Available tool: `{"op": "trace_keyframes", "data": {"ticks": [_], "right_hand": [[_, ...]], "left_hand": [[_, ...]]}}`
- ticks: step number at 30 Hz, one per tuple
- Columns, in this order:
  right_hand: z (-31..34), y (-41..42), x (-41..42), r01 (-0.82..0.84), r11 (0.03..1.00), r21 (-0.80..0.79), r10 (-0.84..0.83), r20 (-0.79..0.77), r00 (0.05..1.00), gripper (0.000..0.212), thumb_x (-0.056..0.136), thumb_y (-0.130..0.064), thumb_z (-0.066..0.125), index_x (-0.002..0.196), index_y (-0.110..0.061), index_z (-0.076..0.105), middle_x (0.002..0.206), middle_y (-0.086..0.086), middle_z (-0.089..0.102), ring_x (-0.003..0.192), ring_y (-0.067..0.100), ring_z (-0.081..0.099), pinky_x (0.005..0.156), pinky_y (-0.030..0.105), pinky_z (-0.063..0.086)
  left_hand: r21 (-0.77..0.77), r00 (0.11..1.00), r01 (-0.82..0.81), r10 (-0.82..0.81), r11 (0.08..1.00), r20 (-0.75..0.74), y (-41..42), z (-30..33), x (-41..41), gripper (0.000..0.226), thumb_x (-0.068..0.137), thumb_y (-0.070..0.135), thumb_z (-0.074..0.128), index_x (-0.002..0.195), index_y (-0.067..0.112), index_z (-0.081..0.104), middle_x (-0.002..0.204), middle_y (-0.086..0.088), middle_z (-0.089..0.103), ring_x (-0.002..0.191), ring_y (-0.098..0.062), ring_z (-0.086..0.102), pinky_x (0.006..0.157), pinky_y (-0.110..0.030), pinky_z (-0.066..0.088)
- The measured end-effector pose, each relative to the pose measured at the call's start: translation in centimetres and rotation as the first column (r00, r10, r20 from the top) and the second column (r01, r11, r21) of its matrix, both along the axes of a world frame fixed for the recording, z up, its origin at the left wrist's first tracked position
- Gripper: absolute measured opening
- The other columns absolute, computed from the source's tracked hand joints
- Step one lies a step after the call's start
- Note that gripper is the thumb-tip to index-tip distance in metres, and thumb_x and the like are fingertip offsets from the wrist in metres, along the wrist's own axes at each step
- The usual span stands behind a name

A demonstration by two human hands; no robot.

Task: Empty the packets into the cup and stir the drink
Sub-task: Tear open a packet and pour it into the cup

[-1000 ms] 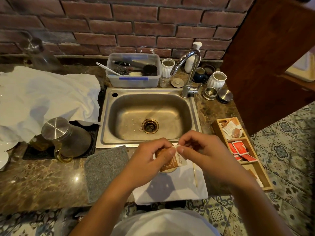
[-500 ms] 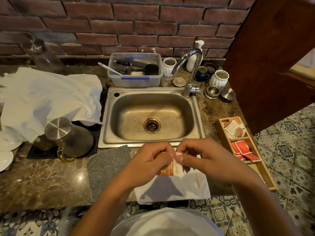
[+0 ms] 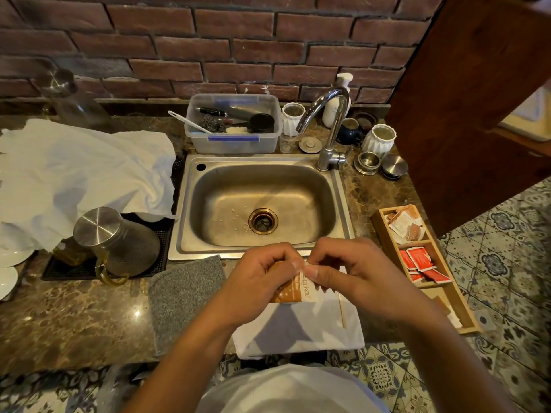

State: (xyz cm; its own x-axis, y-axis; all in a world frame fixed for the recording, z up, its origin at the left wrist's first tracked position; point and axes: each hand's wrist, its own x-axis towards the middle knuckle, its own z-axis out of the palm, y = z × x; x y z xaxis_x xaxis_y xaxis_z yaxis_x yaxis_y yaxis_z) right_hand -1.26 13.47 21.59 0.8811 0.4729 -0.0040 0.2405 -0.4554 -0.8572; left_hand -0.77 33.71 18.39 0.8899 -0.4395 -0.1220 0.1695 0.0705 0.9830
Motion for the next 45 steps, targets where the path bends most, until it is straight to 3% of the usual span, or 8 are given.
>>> {"op": "trace_keyframes", "data": {"ticks": [4,8,15,18,25,32,37,45], "right_hand": [[-0.4,0.6,-0.4,0.079,0.993,-0.086,-0.063,0.172,0.983,0.011,0.099,-0.023,0.066,0.090,-0.018,0.070,0.077,-0.008,0.066,0.073,0.016,0.063,0.061,0.038,0.049],[-0.7,1.4,-0.7,0.161,0.972,-0.169,-0.091,0.362,0.928,0.011,0.099,-0.028,0.063,0.094,-0.020,0.069,0.082,-0.010,0.064,0.073,0.008,0.058,0.061,0.033,0.050],[-0.2,1.2,-1.1,0.209,0.976,0.055,-0.206,-0.045,0.977,0.008,0.096,-0.024,0.068,0.096,-0.016,0.070,0.082,-0.005,0.072,0.078,0.017,0.068,0.068,0.031,0.056],[-0.1,1.0,-1.2,0.197,0.975,0.098,-0.189,-0.086,0.978,0.008,0.096,-0.019,0.067,0.096,-0.012,0.070,0.084,0.002,0.072,0.078,0.017,0.068,0.069,0.030,0.057],[-0.4,1.2,-1.2,0.228,0.954,0.193,-0.201,-0.149,0.968,0.015,0.093,-0.024,0.066,0.097,-0.010,0.069,0.083,0.006,0.070,0.073,0.014,0.067,0.067,0.025,0.054],[-0.7,0.7,-0.9,0.159,0.966,0.204,-0.112,-0.224,0.968,0.020,0.097,-0.025,0.062,0.102,-0.009,0.070,0.086,0.009,0.072,0.078,0.023,0.069,0.070,0.035,0.056],[-1.7,1.3,-1.0,0.203,0.955,0.215,-0.203,-0.023,0.979,0.016,0.099,-0.023,0.064,0.102,-0.009,0.072,0.084,0.001,0.072,0.076,0.023,0.068,0.066,0.033,0.056],[-2.3,2.0,-1.1,0.298,0.948,0.110,-0.317,0.384,0.867,0.013,0.097,-0.016,0.066,0.099,-0.007,0.074,0.085,-0.002,0.070,0.077,0.011,0.063,0.066,0.032,0.052]], "left_hand": [[-0.049,0.995,-0.061,0.056,0.997,-0.087,-0.4,0.1,0.0,0.023,0.089,0.016,0.057,0.070,0.019,0.071,0.060,0.006,0.064,0.053,-0.007,0.052,0.053,-0.018,0.041],[-0.069,0.976,-0.135,0.121,0.988,-0.181,-0.5,-0.1,0.2,0.020,0.087,0.025,0.062,0.076,0.012,0.071,0.066,-0.010,0.058,0.057,-0.014,0.051,0.056,-0.027,0.041],[-0.080,0.974,-0.126,0.108,0.989,-0.198,0.0,-0.1,0.4,0.026,0.076,0.040,0.069,0.072,0.014,0.069,0.063,-0.002,0.058,0.058,-0.013,0.052,0.057,-0.028,0.042],[-0.122,0.976,-0.126,0.101,0.984,-0.193,0.1,-0.2,0.5,0.028,0.080,0.040,0.065,0.070,0.014,0.064,0.063,0.000,0.050,0.061,-0.012,0.047,0.059,-0.030,0.037],[-0.143,0.980,-0.085,0.057,0.986,-0.190,0.4,-0.5,0.2,0.017,0.076,0.032,0.072,0.076,0.015,0.075,0.067,-0.005,0.064,0.063,-0.017,0.056,0.062,-0.033,0.043],[-0.117,0.980,-0.092,0.069,0.989,-0.187,0.3,-0.7,0.2,0.015,0.075,0.032,0.073,0.073,0.018,0.074,0.064,-0.001,0.061,0.059,-0.013,0.053,0.057,-0.028,0.041],[-0.236,0.965,-0.126,0.064,0.963,-0.255,-0.2,-0.3,0.0,0.011,0.083,0.019,0.068,0.078,0.013,0.075,0.069,-0.006,0.066,0.062,-0.014,0.061,0.060,-0.024,0.050],[-0.338,0.930,-0.211,0.082,0.917,-0.358,-1.1,0.2,-0.1,0.015,0.085,0.015,0.062,0.081,0.011,0.076,0.070,-0.005,0.067,0.062,-0.011,0.061,0.059,-0.022,0.051]]}}
